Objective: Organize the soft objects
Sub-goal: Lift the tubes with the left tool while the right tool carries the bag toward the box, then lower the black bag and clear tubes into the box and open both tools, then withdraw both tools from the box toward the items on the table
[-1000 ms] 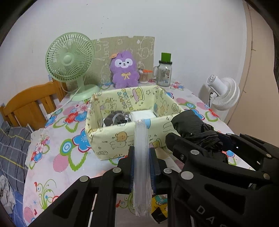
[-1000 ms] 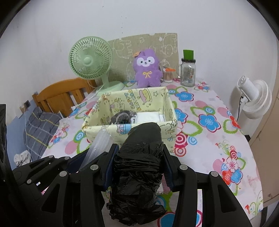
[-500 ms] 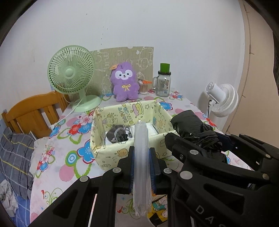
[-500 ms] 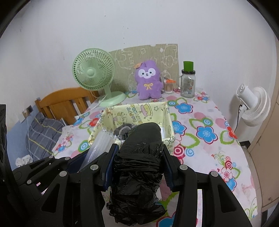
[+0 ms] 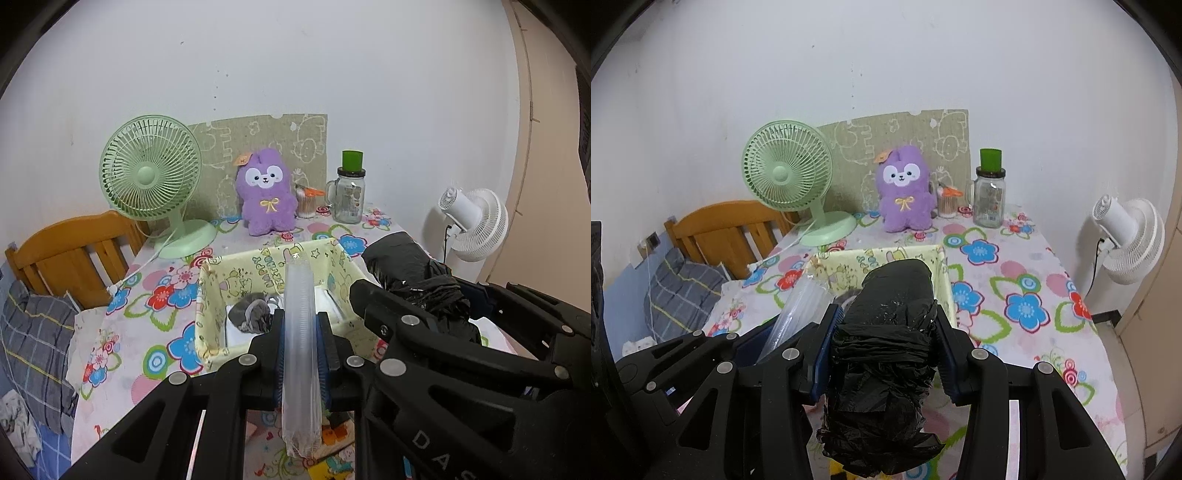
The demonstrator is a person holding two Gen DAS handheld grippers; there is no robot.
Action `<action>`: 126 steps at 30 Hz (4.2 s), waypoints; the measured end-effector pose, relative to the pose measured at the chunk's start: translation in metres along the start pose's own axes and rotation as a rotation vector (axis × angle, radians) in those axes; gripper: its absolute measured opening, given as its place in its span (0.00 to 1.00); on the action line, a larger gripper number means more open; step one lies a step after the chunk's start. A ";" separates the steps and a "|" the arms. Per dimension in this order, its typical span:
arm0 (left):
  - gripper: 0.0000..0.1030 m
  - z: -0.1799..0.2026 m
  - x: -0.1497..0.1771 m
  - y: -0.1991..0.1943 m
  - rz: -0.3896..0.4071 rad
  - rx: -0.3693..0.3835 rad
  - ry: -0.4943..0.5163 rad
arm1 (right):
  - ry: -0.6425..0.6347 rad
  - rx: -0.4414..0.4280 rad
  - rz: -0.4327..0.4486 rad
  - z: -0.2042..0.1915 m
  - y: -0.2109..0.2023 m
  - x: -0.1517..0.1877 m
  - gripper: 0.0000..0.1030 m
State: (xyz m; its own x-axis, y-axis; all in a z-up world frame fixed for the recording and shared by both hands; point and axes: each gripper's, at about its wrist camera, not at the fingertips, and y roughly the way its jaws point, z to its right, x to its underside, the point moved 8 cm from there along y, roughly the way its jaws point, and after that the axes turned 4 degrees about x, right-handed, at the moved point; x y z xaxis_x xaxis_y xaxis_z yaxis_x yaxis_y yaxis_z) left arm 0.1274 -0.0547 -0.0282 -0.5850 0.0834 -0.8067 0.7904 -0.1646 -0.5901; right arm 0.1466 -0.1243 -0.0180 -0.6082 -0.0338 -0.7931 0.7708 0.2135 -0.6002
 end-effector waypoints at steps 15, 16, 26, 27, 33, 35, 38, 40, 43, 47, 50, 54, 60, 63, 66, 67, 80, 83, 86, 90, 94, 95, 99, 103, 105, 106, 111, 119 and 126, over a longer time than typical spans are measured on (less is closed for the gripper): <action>0.13 -0.014 -0.023 0.029 0.001 -0.011 -0.001 | 0.004 -0.002 -0.001 0.002 0.031 -0.023 0.50; 0.13 -0.015 -0.024 0.031 0.000 -0.011 -0.001 | 0.005 -0.001 -0.002 0.002 0.035 -0.025 0.50; 0.13 -0.023 -0.034 0.055 -0.013 -0.012 -0.006 | 0.006 0.004 -0.015 0.005 0.062 -0.036 0.50; 0.13 -0.024 -0.035 0.057 -0.015 -0.012 -0.007 | 0.005 0.006 -0.018 0.005 0.065 -0.037 0.50; 0.13 -0.033 -0.036 0.079 -0.040 -0.013 -0.016 | 0.001 0.018 -0.036 0.006 0.086 -0.040 0.50; 0.14 -0.036 -0.033 0.086 -0.053 -0.013 -0.023 | 0.003 0.021 -0.041 0.007 0.091 -0.040 0.50; 0.16 -0.040 -0.031 0.096 -0.070 -0.013 -0.032 | 0.006 0.029 -0.052 0.008 0.101 -0.040 0.49; 0.16 -0.043 -0.029 0.102 -0.081 -0.014 -0.038 | 0.006 0.037 -0.063 0.009 0.108 -0.040 0.49; 0.26 -0.046 -0.026 0.107 -0.091 -0.026 -0.039 | 0.002 0.045 -0.079 0.010 0.119 -0.039 0.49; 0.39 -0.050 -0.024 0.114 -0.096 -0.034 -0.042 | -0.001 0.050 -0.097 0.009 0.131 -0.036 0.49; 0.50 -0.053 -0.021 0.118 -0.100 -0.041 -0.045 | -0.004 0.049 -0.110 0.008 0.140 -0.033 0.49; 0.64 -0.057 -0.018 0.123 -0.108 -0.045 -0.050 | -0.010 0.035 -0.128 0.006 0.153 -0.028 0.49; 0.74 -0.060 -0.015 0.125 -0.111 -0.052 -0.046 | 0.004 0.022 -0.147 0.006 0.163 -0.022 0.55; 0.82 -0.060 -0.014 0.124 -0.113 -0.059 -0.043 | 0.019 0.016 -0.151 0.005 0.162 -0.020 0.62; 0.86 -0.059 -0.012 0.121 -0.111 -0.047 -0.053 | 0.011 0.016 -0.129 0.002 0.154 -0.020 0.76; 0.86 -0.059 -0.011 0.120 -0.110 -0.047 -0.054 | 0.004 0.021 -0.119 0.001 0.151 -0.021 0.81; 0.95 -0.054 0.000 0.091 -0.077 -0.052 -0.067 | -0.016 0.055 -0.065 0.002 0.112 -0.012 0.93; 0.95 -0.050 0.004 0.084 -0.072 -0.053 -0.061 | -0.018 0.063 -0.054 0.003 0.103 -0.007 0.95; 0.96 -0.045 0.008 0.079 -0.066 -0.054 -0.053 | -0.019 0.068 -0.047 0.004 0.095 -0.003 0.96; 0.99 -0.040 0.012 0.071 -0.060 -0.054 -0.052 | -0.016 0.074 -0.043 0.006 0.086 0.002 0.96; 0.99 -0.036 0.014 0.064 -0.055 -0.052 -0.055 | -0.014 0.081 -0.034 0.009 0.075 0.007 0.96; 1.00 -0.036 0.014 0.063 -0.054 -0.051 -0.057 | -0.013 0.082 -0.029 0.009 0.072 0.007 0.96; 1.00 -0.034 0.016 0.054 -0.046 -0.068 -0.055 | -0.014 0.086 -0.015 0.010 0.062 0.009 0.96; 1.00 -0.030 0.017 0.044 -0.027 -0.057 -0.049 | -0.014 0.084 0.004 0.011 0.050 0.010 0.97; 1.00 -0.028 0.018 0.039 -0.020 -0.063 -0.043 | -0.016 0.087 0.013 0.011 0.045 0.011 0.98; 1.00 -0.027 0.018 0.037 -0.016 -0.065 -0.040 | -0.016 0.088 0.018 0.011 0.042 0.011 0.99; 1.00 -0.025 0.022 0.028 -0.011 -0.068 -0.040 | -0.020 0.094 0.036 0.010 0.030 0.013 1.00; 1.00 -0.028 0.031 0.014 0.002 -0.068 -0.048 | -0.033 0.095 0.046 0.004 0.016 0.021 1.00; 1.00 -0.030 0.040 0.003 0.018 -0.064 -0.048 | -0.054 0.087 0.051 -0.004 0.005 0.030 1.00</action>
State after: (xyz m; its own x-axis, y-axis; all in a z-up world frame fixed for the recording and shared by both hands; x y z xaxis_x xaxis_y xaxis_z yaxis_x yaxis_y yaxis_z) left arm 0.1115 -0.0220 -0.0631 -0.5773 0.0331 -0.8158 0.8101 -0.1021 -0.5774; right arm 0.1318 -0.1205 -0.0441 -0.5583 -0.0776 -0.8260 0.8155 0.1313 -0.5636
